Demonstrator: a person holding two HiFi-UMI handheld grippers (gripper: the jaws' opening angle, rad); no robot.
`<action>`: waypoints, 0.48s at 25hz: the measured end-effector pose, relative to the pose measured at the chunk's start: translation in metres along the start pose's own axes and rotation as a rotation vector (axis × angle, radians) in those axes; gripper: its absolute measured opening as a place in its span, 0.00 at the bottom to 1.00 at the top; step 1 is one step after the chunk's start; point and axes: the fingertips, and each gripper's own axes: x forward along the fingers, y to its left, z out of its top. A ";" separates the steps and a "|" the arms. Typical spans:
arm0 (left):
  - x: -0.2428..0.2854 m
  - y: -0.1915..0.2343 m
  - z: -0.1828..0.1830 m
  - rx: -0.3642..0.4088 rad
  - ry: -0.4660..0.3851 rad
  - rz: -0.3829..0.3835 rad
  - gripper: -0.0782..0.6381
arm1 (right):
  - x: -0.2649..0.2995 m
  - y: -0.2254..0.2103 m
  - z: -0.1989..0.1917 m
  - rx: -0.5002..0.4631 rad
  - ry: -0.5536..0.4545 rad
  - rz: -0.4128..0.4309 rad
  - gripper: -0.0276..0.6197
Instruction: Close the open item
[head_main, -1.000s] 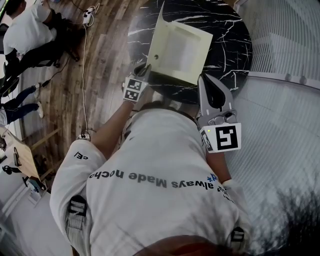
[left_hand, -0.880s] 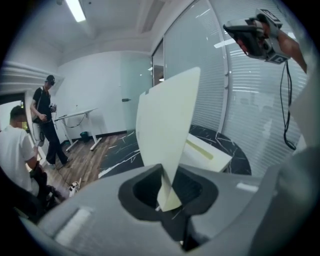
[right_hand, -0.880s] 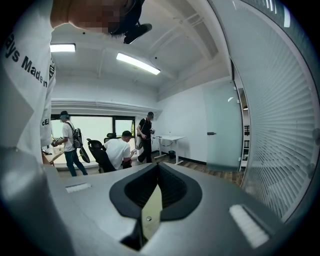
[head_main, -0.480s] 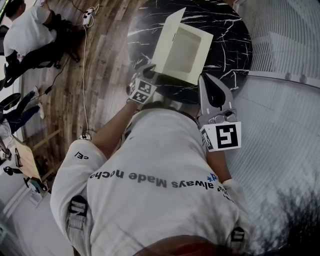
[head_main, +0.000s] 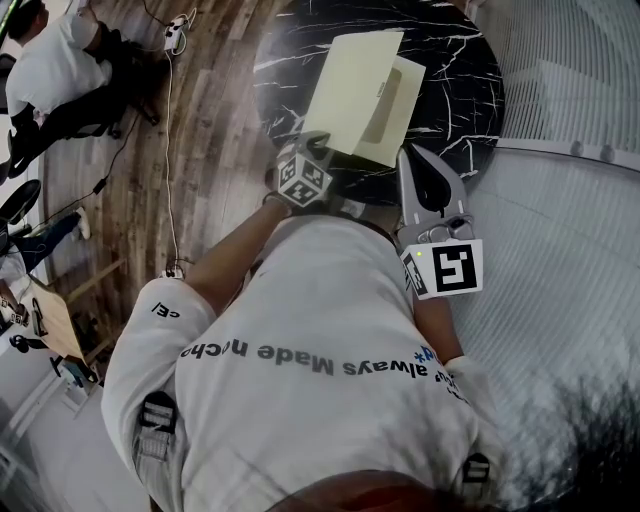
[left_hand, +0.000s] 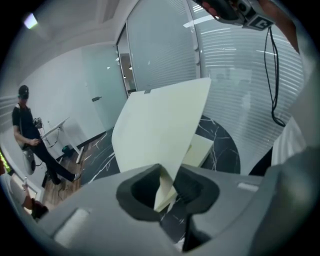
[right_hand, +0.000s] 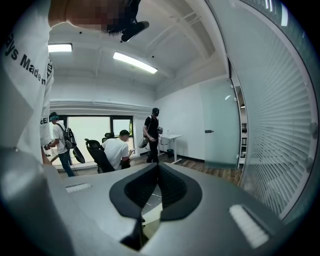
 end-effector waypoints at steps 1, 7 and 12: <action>0.002 -0.002 0.000 0.004 0.005 -0.006 0.22 | 0.000 0.000 -0.001 0.001 0.000 -0.001 0.05; 0.013 -0.013 0.000 0.018 0.043 -0.040 0.23 | -0.001 -0.004 -0.009 0.008 0.008 -0.011 0.05; 0.022 -0.022 -0.001 0.033 0.078 -0.071 0.24 | 0.003 -0.010 -0.028 0.008 0.042 -0.029 0.05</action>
